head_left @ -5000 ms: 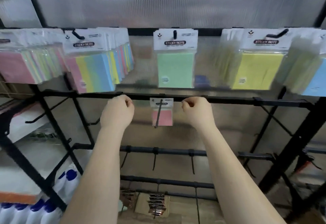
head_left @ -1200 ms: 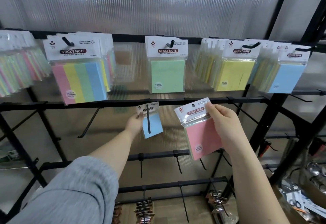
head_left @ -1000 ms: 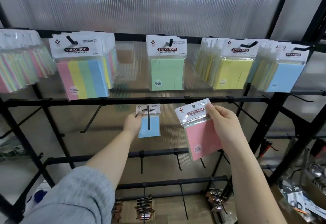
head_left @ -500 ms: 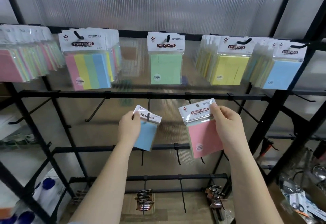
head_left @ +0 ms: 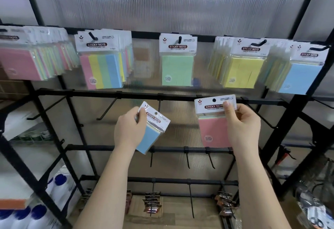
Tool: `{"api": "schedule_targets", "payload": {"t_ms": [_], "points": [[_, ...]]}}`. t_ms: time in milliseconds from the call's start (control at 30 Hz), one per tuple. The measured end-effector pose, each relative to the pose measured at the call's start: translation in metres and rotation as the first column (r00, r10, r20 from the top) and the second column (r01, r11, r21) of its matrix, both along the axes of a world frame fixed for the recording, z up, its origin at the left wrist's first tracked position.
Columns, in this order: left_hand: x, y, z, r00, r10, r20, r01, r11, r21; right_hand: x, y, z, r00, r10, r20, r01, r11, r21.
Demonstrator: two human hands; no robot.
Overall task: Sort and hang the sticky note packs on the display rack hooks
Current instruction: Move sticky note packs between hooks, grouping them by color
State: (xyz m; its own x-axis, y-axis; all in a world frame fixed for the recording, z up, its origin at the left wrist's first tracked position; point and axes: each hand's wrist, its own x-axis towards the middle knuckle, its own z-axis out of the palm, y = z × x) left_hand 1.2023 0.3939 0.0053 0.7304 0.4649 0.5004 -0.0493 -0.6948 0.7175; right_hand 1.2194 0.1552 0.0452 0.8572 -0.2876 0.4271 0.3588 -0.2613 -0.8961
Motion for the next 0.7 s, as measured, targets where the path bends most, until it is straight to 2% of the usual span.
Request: {"api": "schedule_targets", "payload": {"t_ms": [267,500,567,633,700], "points": [[-0.032,0.001,0.013,0.976,0.158,0.151,-0.138,0.981,-0.137,0.003,0.007,0.006,0.994,0.11,0.01,-0.11,0.993,-0.047],[-0.069,0.034,0.025,0.901,0.36,0.241,-0.268,0.9,-0.344,-0.007,0.041,0.012,0.985,0.171,0.025,-0.17,0.985,-0.022],[-0.076,0.048,0.028,0.88,0.395,0.264,-0.236,0.847,-0.477,-0.011,0.056,0.011,0.981,0.188,0.039,-0.189,0.982,0.015],[-0.083,0.065,0.03,0.865,0.435,0.249,-0.189,0.744,-0.641,-0.017,0.074,0.01,0.978,0.203,0.037,-0.205,0.977,0.057],[-0.09,0.086,0.03,0.872,0.445,0.206,-0.199,0.705,-0.68,-0.024,0.095,0.008,0.975,0.221,0.029,-0.222,0.973,0.056]]}}
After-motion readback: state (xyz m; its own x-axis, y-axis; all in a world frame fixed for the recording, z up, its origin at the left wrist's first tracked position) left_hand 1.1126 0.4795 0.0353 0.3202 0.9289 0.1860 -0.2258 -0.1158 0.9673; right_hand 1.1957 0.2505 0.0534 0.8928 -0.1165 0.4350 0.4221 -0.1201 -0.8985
